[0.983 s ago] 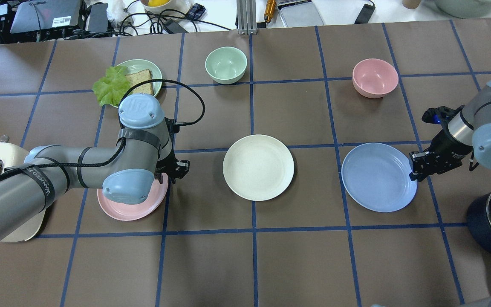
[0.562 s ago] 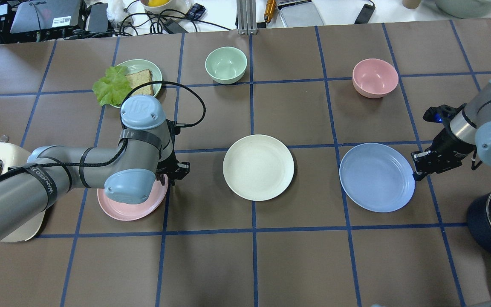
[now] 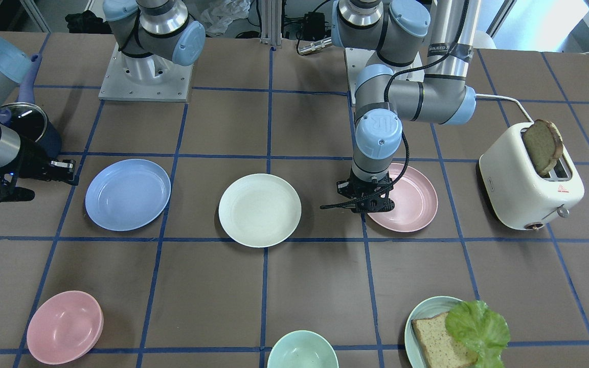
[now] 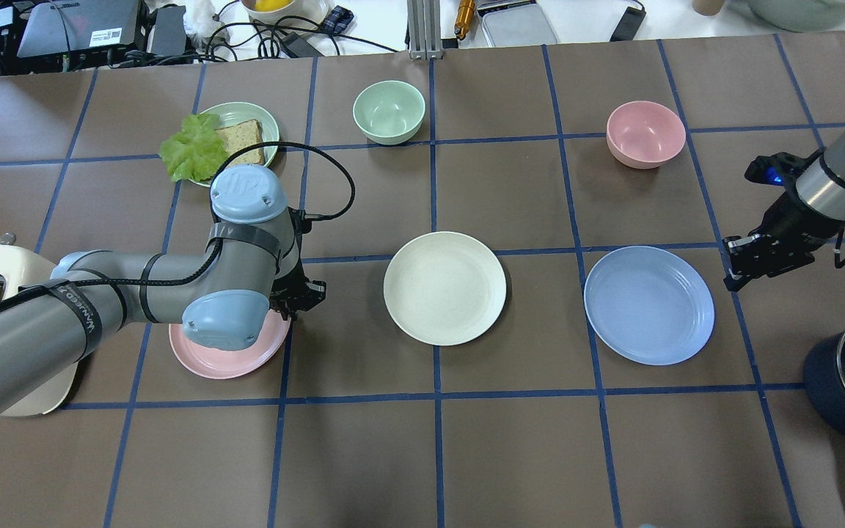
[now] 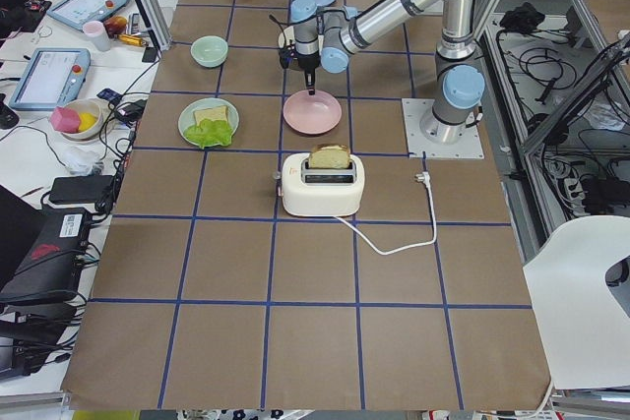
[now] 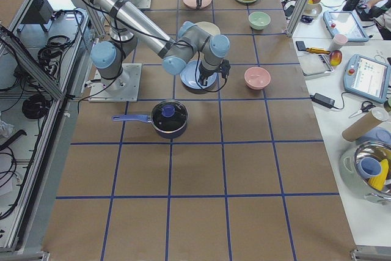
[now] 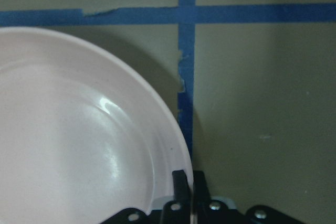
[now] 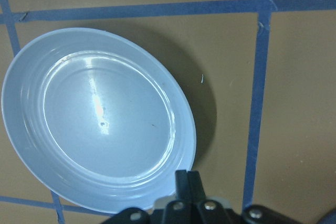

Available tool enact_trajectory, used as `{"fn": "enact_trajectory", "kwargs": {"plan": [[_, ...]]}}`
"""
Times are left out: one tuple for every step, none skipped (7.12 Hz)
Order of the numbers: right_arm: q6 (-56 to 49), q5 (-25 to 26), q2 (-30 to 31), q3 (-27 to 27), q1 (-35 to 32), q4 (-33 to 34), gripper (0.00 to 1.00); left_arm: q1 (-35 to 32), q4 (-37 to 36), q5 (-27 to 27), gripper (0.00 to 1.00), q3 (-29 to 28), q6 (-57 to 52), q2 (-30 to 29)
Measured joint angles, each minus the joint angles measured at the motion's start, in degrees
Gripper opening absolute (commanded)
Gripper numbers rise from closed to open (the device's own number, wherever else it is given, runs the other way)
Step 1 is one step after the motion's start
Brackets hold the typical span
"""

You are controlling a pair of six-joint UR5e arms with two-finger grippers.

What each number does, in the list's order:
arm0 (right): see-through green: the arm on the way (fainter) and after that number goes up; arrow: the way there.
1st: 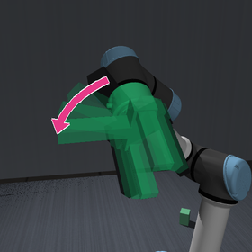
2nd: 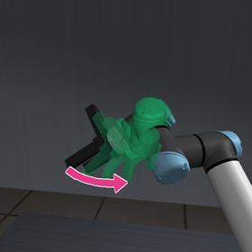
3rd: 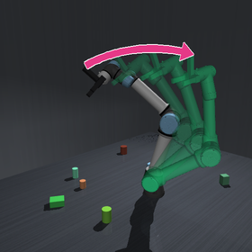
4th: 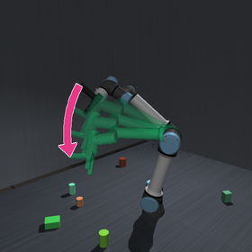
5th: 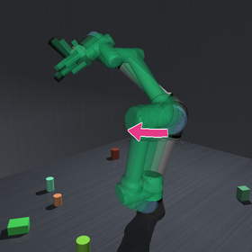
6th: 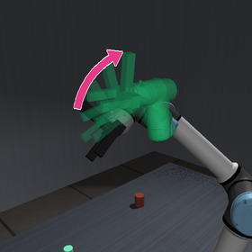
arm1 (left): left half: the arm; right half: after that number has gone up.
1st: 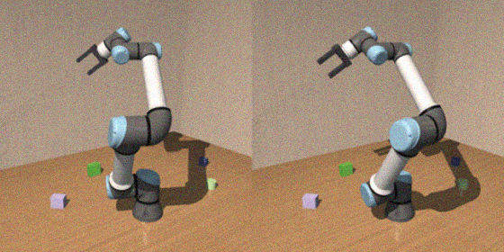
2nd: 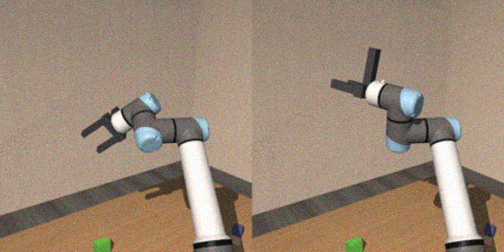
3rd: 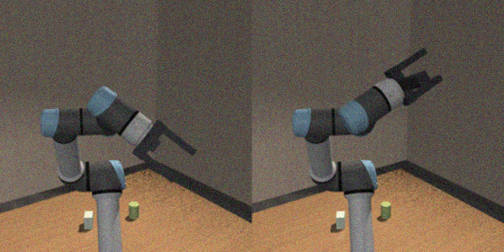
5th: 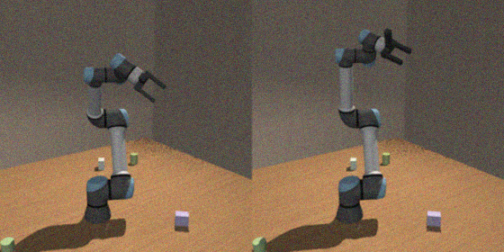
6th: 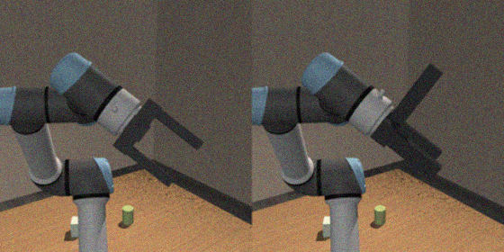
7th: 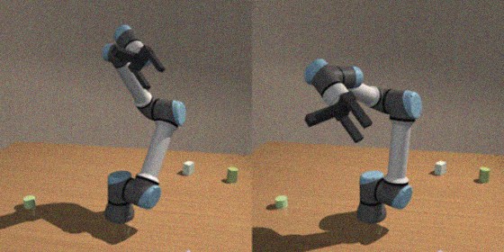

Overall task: Stack three plates with pink and blue
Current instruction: 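Lift the pink plate with the left gripper and carry it over the cream plate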

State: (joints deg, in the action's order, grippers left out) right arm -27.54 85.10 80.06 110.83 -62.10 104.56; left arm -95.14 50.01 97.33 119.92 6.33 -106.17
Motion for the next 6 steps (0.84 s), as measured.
{"fn": "enact_trajectory", "kwargs": {"plan": [[0.13, -0.06, -0.23, 0.74, -0.02, 0.08, 0.24, -0.13, 0.07, 1.07, 0.0, -0.09, 0.0, -0.01], [0.35, -0.04, -0.68, 2.11, -0.03, 2.05, 0.27, -0.49, 0.26, 3.71, 0.0, -0.2, 0.0, -0.01], [0.72, 0.1, -1.46, 3.96, -0.03, 6.48, 0.28, -1.19, 0.53, 6.85, 0.0, -0.39, 0.0, 0.0], [2.05, 0.1, -1.9, 5.78, 0.01, 10.24, 0.26, -2.17, 0.89, 9.41, 0.0, -0.99, 0.0, 0.04], [4.31, 0.05, -2.06, 6.99, 0.04, 11.9, 0.26, -3.42, 2.69, 11.25, 0.0, -2.72, 0.0, 0.16], [5.63, 0.04, -2.13, 7.53, 0.04, 12.42, 0.26, -4.94, 7.3, 12.14, 0.0, -6.13, 0.28, 0.24]]}}
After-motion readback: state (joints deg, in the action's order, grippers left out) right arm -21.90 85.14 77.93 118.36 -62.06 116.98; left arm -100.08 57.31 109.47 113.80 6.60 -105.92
